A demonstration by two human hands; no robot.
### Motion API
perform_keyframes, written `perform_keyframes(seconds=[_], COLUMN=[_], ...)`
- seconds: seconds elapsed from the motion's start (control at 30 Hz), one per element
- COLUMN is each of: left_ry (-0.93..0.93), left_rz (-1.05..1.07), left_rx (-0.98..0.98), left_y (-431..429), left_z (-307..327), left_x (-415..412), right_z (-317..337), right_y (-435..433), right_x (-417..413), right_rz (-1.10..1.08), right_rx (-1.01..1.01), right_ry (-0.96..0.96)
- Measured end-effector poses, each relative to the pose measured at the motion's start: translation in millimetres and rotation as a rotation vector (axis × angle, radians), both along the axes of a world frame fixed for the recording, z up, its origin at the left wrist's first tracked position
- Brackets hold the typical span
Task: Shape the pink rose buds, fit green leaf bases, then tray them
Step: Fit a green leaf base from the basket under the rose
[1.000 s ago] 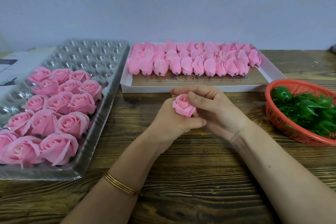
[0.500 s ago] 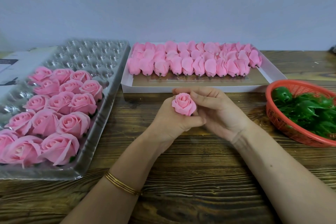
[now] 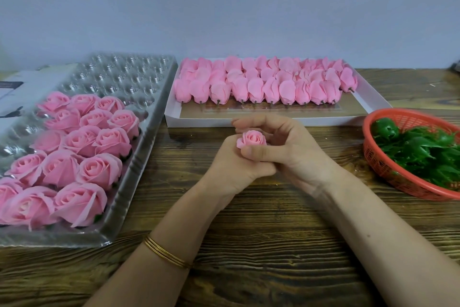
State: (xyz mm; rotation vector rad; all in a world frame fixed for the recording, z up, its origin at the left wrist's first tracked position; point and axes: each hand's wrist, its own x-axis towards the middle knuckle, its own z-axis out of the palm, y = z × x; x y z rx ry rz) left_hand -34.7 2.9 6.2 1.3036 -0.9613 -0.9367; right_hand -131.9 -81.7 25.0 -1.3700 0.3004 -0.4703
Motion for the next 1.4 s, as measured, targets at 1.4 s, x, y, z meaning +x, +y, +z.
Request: perform_keyframes(seconds=[1.4], left_ry=[0.012], left_rz=[0.218], left_rx=[-0.074], left_y=[0.0], left_z=[-0.3], left_x=[5.8], right_z=[-10.3], right_y=[-9.3], right_x=[3.4], right_rz=[-0.140], right_rx=[0.302], right_ry=[0.027])
